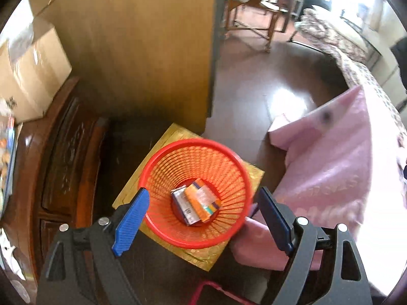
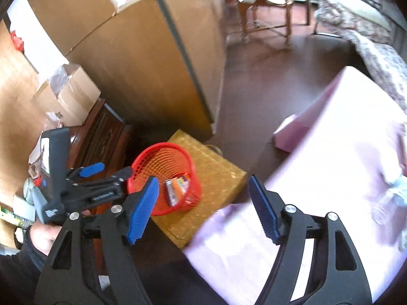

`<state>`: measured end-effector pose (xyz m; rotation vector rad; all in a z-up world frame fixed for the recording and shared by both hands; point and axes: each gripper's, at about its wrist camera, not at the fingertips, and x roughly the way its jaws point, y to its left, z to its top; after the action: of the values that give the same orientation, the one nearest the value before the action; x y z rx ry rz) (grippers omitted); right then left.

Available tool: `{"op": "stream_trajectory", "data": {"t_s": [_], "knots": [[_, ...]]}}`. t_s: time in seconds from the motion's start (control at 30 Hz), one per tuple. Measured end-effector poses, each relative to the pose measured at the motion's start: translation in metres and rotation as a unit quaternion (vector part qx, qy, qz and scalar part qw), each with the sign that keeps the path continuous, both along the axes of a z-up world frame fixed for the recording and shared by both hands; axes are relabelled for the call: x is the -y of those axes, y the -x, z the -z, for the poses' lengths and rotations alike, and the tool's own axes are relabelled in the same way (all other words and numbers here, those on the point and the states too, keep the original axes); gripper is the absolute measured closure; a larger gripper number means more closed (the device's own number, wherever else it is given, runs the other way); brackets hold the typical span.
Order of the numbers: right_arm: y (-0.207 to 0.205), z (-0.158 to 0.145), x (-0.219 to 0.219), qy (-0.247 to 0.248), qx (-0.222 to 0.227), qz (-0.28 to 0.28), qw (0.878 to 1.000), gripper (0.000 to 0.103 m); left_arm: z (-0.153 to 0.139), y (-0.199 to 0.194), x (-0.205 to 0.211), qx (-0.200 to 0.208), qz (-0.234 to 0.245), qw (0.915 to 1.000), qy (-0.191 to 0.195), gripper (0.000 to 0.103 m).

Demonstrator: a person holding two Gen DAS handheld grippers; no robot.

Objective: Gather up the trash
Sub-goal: 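Return both tools to the table and grasp the white plastic bag with the left gripper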

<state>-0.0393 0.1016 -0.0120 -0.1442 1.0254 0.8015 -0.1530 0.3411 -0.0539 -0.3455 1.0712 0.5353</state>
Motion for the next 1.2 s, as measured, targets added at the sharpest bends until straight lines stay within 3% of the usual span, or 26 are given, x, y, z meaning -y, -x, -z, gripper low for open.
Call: {"op": "stream_trajectory", "data": {"t_s": [0.13,0.33,0.67,0.83,1.2], "knots": [[0.001,-0.006,0.051,0.007,0.034,0.041,0.999,0.022,-0.023,-0.010,0.032,0.014,0.034,0.9992,-0.012,0.012],[-0.010,-0.004,0.136,0.017,0.048,0.118,0.992,0.020,-0.052,-0.051,0.111,0.039,0.120,0.9916,-0.025,0.010],[-0.029,0.005,0.256,-0.012,0.068,0.236,0.969,0.019,-0.051,-0.121,0.235,0.041,0.239,0.9703,-0.003,0.010],[-0.040,0.014,0.293,-0.052,0.059,0.278,0.957,0.018,-0.040,-0.150,0.276,0.030,0.257,0.9658,-0.006,0.010],[-0.056,0.031,0.344,-0.068,0.038,0.329,0.941,0.018,-0.025,-0.204,0.320,0.024,0.271,0.9622,0.007,0.010]]}}
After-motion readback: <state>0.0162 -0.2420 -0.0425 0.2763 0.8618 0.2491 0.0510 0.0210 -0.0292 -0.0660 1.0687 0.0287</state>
